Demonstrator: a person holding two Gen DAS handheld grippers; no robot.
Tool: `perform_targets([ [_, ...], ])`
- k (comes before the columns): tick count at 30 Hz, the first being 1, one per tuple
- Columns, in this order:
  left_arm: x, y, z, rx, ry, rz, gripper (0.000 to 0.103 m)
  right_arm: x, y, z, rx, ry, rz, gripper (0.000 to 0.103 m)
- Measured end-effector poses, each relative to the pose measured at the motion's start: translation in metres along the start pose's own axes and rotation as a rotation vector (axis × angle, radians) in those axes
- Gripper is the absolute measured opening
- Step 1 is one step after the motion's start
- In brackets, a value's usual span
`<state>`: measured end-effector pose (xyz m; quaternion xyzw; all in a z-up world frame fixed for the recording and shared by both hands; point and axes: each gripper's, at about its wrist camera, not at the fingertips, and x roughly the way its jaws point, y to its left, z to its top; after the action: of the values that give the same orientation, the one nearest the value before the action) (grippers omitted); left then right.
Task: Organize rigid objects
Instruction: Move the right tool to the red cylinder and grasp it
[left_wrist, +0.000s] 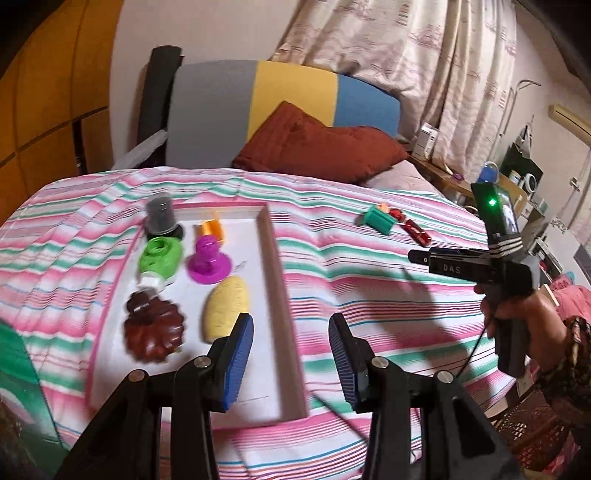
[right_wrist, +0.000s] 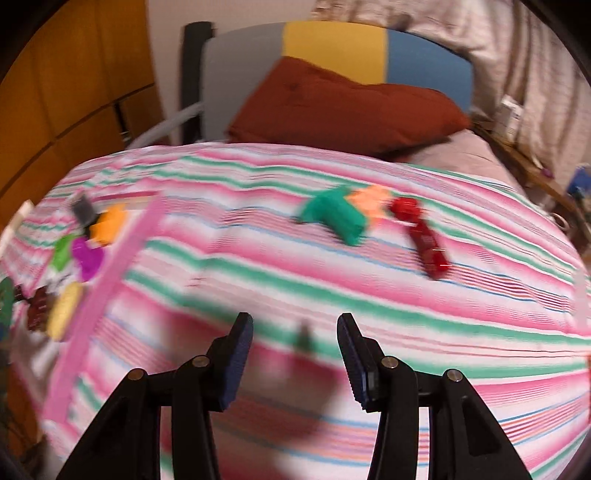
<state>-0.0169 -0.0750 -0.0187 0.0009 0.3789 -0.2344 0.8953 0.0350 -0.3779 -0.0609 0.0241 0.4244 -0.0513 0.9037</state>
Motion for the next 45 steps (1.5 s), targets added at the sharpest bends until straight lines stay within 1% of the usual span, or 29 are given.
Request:
perform_targets([
  [2, 0.006, -0.008, 0.005, 0.001, 0.011, -0.022, 0.043, 0.006, -0.027, 0.003, 0.034, -0.002, -0.043, 0.049],
  [4, 0.011, -0.015, 0.008, -0.003, 0.021, -0.038, 0.043, 0.010, -0.051, 0.007, 0.071, -0.012, -0.063, 0.049],
  [7, 0.017, -0.027, 0.010, 0.008, 0.031, -0.049, 0.043, 0.019, -0.075, 0.014, 0.093, -0.022, -0.087, 0.049],
  [10, 0.024, -0.038, 0.013, 0.026, 0.042, -0.056, 0.043, 0.031, -0.093, 0.024, 0.110, -0.018, -0.096, 0.049],
  [14, 0.031, -0.048, 0.016, 0.035, 0.055, -0.062, 0.043, 0.047, -0.105, 0.041, 0.136, -0.014, -0.089, 0.049],
  [18, 0.035, -0.055, 0.015, 0.051, 0.069, -0.052, 0.043, 0.065, -0.104, 0.053, 0.132, 0.003, -0.099, 0.048],
  [20, 0.036, -0.056, 0.014, 0.049, 0.077, -0.050, 0.043, 0.071, -0.105, 0.056, 0.129, 0.009, -0.111, 0.048],
  [25, 0.040, -0.058, 0.013, 0.051, 0.091, -0.048, 0.043, 0.087, -0.109, 0.059, 0.138, 0.030, -0.110, 0.048],
  [29, 0.043, -0.062, 0.013, 0.059, 0.099, -0.050, 0.043, 0.095, -0.107, 0.057, 0.123, 0.043, -0.114, 0.031],
  [32, 0.045, -0.067, 0.013, 0.072, 0.104, -0.050, 0.043, 0.099, -0.112, 0.051, 0.175, 0.057, -0.097, 0.027],
  [34, 0.048, -0.070, 0.015, 0.082, 0.107, -0.058, 0.043, 0.097, -0.115, 0.046, 0.203, 0.051, -0.085, 0.027],
  [41, 0.060, -0.086, 0.025, 0.117, 0.100, -0.084, 0.043, 0.085, -0.110, 0.033, 0.119, 0.074, -0.089, 0.027],
  [45, 0.071, -0.098, 0.030, 0.137, 0.108, -0.106, 0.043, 0.077, -0.113, 0.023, 0.119, 0.084, -0.083, 0.027],
])
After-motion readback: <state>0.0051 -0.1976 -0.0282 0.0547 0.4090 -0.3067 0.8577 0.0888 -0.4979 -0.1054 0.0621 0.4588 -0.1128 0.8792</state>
